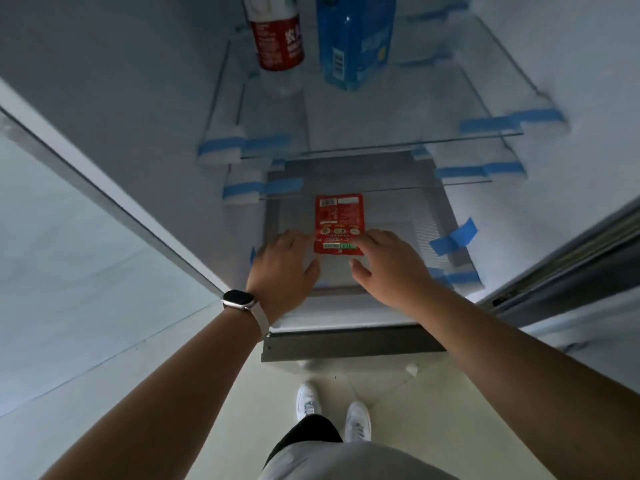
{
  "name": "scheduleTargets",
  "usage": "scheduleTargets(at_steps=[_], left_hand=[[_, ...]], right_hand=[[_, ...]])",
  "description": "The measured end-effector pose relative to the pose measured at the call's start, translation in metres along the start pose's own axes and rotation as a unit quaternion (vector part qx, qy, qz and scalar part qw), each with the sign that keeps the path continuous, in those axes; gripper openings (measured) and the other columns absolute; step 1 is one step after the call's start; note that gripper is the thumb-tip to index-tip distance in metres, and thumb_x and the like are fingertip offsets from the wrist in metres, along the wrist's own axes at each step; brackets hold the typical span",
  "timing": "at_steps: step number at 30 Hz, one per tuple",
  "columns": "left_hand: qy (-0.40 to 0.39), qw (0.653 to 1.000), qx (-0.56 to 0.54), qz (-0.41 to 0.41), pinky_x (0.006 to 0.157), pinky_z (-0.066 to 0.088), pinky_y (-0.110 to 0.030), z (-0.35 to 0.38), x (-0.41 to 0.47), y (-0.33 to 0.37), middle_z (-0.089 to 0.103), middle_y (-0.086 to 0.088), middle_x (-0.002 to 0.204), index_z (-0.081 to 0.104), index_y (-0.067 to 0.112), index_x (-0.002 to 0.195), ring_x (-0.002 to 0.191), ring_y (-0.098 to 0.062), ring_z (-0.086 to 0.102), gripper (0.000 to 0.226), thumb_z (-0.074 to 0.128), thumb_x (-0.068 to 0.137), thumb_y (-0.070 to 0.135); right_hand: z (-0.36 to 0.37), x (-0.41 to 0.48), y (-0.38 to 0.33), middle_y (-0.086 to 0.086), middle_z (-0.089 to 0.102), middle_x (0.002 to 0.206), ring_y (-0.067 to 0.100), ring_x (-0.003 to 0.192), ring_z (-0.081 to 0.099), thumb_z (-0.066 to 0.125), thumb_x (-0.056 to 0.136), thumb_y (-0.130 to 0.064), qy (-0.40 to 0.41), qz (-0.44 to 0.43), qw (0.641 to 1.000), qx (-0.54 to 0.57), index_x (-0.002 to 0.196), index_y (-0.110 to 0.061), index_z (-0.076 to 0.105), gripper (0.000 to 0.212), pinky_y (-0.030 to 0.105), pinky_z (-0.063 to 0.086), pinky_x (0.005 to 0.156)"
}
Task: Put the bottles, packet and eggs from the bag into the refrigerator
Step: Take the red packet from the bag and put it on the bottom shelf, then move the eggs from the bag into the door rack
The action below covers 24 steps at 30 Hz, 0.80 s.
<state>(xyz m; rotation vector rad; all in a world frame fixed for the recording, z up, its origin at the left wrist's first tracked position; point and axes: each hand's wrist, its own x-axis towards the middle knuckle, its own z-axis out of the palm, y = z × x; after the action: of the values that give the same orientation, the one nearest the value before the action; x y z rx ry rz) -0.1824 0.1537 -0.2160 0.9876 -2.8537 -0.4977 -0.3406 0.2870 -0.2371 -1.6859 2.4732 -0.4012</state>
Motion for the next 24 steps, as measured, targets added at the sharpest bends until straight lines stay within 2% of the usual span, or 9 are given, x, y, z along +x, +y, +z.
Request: scheduleTargets(at_steps=[7,13,15,20,24], left_hand=[[0.041,0.998,0.048,-0.008,0.111,0.036,-0.047,-0.024,-0.065,0.006,0.052,-0.002,0.143,0.051,0.024,0.138,0.132,-0.027,0.047,0.046,0.053,0.096,0.042],[0.083,0.993,0.077,-0.028,0.107,0.039,-0.045,-0.037,-0.114,0.001,0.059,-0.003,0.135,0.057,0.024,0.132,0.125,-0.029,0.055,0.041,0.058,0.094,0.041],[0.093,0.992,0.083,-0.037,0.106,0.041,-0.044,-0.038,-0.128,-0.008,0.06,-0.003,0.135,0.058,0.025,0.131,0.124,-0.028,0.056,0.04,0.052,0.096,0.044],[0.112,0.986,0.094,-0.083,0.106,0.041,-0.044,-0.045,-0.175,-0.038,0.06,-0.004,0.135,0.059,0.025,0.13,0.125,-0.027,0.055,0.044,0.043,0.096,0.048],[0.142,0.975,0.082,-0.149,0.106,0.042,-0.047,-0.057,-0.233,-0.07,0.06,-0.004,0.134,0.061,0.023,0.127,0.125,-0.029,0.054,0.047,0.041,0.094,0.05]], right_hand=[[-0.032,-0.027,-0.029,0.003,0.055,0.129,0.021,0.118,0.051,0.045,0.095,-0.045,0.002,-0.095,0.995,-0.04,0.131,-0.016,0.053,0.046,0.04,0.047,0.099],[-0.045,-0.039,-0.062,0.004,0.055,0.131,0.023,0.121,0.05,0.038,0.096,-0.047,0.001,-0.162,0.986,-0.029,0.13,-0.016,0.055,0.049,0.041,0.045,0.101],[-0.046,-0.04,-0.077,0.005,0.057,0.13,0.024,0.121,0.052,0.037,0.096,-0.046,0.003,-0.185,0.983,-0.021,0.128,-0.015,0.057,0.05,0.042,0.046,0.1],[-0.038,-0.044,-0.128,0.004,0.054,0.138,0.023,0.128,0.048,0.028,0.097,-0.051,-0.023,-0.234,0.972,-0.012,0.134,-0.017,0.054,0.056,0.04,0.042,0.103],[-0.023,-0.05,-0.185,0.005,0.059,0.132,0.025,0.122,0.054,0.039,0.097,-0.048,-0.029,-0.302,0.953,-0.02,0.127,-0.017,0.059,0.048,0.042,0.047,0.097]])
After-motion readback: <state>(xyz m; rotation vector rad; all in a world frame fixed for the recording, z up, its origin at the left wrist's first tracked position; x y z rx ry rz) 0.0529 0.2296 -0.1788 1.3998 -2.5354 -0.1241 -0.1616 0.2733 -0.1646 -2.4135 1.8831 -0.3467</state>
